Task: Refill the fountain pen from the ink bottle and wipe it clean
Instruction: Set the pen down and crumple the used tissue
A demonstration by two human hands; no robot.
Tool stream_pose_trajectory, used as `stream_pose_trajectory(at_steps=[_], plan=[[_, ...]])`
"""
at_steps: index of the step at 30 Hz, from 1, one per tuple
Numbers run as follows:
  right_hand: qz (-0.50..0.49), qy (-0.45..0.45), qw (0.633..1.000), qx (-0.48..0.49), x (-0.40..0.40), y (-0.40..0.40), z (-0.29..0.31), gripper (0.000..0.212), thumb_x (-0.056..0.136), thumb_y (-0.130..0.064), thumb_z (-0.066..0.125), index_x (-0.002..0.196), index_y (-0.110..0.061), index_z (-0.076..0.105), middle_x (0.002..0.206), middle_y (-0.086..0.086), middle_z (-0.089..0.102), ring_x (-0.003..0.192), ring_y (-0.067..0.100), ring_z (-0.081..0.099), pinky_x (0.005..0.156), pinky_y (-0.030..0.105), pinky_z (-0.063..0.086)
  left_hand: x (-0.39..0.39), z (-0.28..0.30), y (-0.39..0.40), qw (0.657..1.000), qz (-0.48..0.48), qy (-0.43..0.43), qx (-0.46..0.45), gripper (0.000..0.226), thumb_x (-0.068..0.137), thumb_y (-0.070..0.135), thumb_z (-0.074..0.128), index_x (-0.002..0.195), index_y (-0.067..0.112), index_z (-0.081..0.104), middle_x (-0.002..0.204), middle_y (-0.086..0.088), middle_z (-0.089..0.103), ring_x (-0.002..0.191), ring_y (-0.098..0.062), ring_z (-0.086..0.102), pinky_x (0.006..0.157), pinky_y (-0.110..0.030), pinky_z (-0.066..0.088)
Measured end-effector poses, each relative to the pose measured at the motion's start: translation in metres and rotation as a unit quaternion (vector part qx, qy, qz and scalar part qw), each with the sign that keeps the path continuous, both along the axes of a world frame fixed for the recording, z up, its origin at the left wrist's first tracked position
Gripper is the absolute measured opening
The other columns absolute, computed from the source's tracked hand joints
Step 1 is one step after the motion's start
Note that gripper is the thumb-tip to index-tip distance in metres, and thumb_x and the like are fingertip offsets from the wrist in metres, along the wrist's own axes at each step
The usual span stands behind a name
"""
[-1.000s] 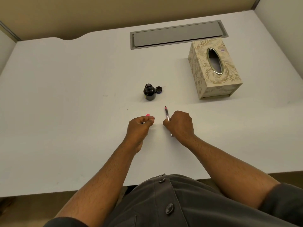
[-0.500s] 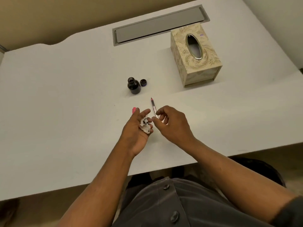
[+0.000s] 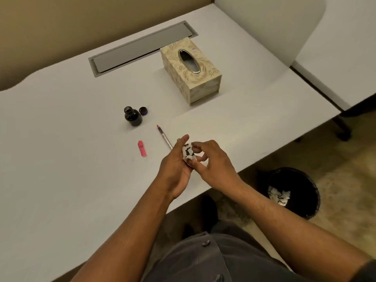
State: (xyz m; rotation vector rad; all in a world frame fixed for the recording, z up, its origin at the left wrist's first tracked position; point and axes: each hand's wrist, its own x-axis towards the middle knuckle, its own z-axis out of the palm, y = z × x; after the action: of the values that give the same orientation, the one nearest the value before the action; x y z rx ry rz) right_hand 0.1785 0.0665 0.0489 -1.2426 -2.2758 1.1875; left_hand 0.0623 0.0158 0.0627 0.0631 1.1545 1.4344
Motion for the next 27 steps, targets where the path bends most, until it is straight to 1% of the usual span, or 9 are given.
stream_pose_trajectory(at_steps=[3,6,9,12,16,19,23,25,27], plan=[[-0.062,0.006,0.997,-0.051,0.020,-0.014,0.002,0.046,0.090,-0.035,0.065,0.133,-0.027,0.051,0.122,-0.009,0.051,0.086,-0.006,0.054,0.068,0.001,0.036,0.019,-0.002,-0.007,0.999,-0.051,-0.016,0.004,0.042,0.103,0.017,0.040,0.144,0.014,0.038,0.114,-0.017,0.063,0.088,-0.024,0.072,0.097,-0.044,0.049],[-0.105,0.032,0.985,-0.130,0.041,-0.029,0.003,0.048,0.090,-0.028,0.067,0.135,-0.025,0.049,0.125,-0.008,0.052,0.100,0.000,0.057,0.074,0.004,0.042,0.034,-0.011,-0.018,0.994,-0.109,-0.008,-0.006,0.042,0.101,0.008,0.039,0.143,0.009,0.038,0.103,-0.014,0.071,0.089,-0.023,0.071,0.093,-0.041,0.051],[-0.127,0.029,0.977,-0.166,0.064,-0.049,0.000,0.042,0.090,-0.020,0.067,0.129,-0.022,0.052,0.119,-0.006,0.058,0.105,0.006,0.061,0.087,0.019,0.052,0.052,-0.021,-0.029,0.982,-0.188,0.025,-0.016,0.040,0.100,0.005,0.039,0.140,0.004,0.043,0.127,-0.019,0.061,0.110,-0.026,0.064,0.103,-0.042,0.046],[-0.161,0.008,0.983,-0.087,0.089,-0.072,-0.005,0.025,0.088,-0.016,0.067,0.112,-0.021,0.060,0.108,-0.006,0.059,0.095,0.005,0.060,0.082,0.022,0.053,0.074,-0.023,-0.037,0.967,-0.252,0.031,-0.031,0.045,0.100,0.001,0.036,0.143,0.009,0.041,0.134,-0.019,0.055,0.111,-0.025,0.064,0.098,-0.037,0.051],[-0.212,-0.039,0.976,-0.001,0.124,-0.094,-0.015,0.020,0.085,-0.013,0.066,0.104,-0.020,0.065,0.104,-0.008,0.060,0.097,0.010,0.052,0.082,0.026,0.045,0.109,-0.022,-0.038,0.946,-0.322,0.000,-0.042,0.047,0.099,0.001,0.034,0.145,0.012,0.037,0.116,-0.017,0.064,0.091,-0.020,0.072,0.075,-0.029,0.059],[-0.254,-0.048,0.966,0.018,0.150,-0.098,-0.025,0.018,0.085,-0.014,0.064,0.101,-0.022,0.066,0.102,-0.009,0.062,0.099,0.010,0.053,0.085,0.028,0.043,0.133,-0.027,-0.031,0.933,-0.355,-0.004,-0.059,0.051,0.097,0.000,0.034,0.146,0.015,0.036,0.120,-0.017,0.061,0.094,-0.021,0.071,0.084,-0.034,0.057],[-0.380,0.007,0.924,-0.034,0.193,-0.086,-0.034,0.007,0.087,-0.020,0.068,0.092,-0.024,0.068,0.082,-0.011,0.067,0.075,0.007,0.062,0.065,0.024,0.048,0.168,-0.040,-0.006,0.864,-0.461,0.199,-0.040,0.052,0.096,0.004,0.047,0.146,0.013,0.035,0.122,-0.011,0.060,0.109,-0.024,0.063,0.090,-0.037,0.055],[-0.428,0.019,0.903,-0.040,0.220,-0.074,-0.043,0.007,0.086,-0.021,0.070,0.088,-0.027,0.069,0.077,-0.011,0.067,0.071,0.008,0.064,0.061,0.025,0.049,0.187,-0.047,0.016,0.786,-0.494,0.372,0.005,0.049,0.095,0.010,0.047,0.144,0.014,0.040,0.125,-0.006,0.062,0.101,-0.016,0.065,0.090,-0.034,0.055],[-0.465,0.036,0.883,-0.045,0.249,-0.060,-0.055,0.009,0.085,-0.017,0.070,0.086,-0.026,0.070,0.076,-0.010,0.068,0.069,0.007,0.066,0.062,0.025,0.052,0.205,-0.049,0.044,0.710,-0.489,0.505,0.043,0.046,0.095,0.015,0.046,0.141,0.015,0.046,0.131,-0.002,0.060,0.097,-0.007,0.062,0.079,-0.016,0.051]])
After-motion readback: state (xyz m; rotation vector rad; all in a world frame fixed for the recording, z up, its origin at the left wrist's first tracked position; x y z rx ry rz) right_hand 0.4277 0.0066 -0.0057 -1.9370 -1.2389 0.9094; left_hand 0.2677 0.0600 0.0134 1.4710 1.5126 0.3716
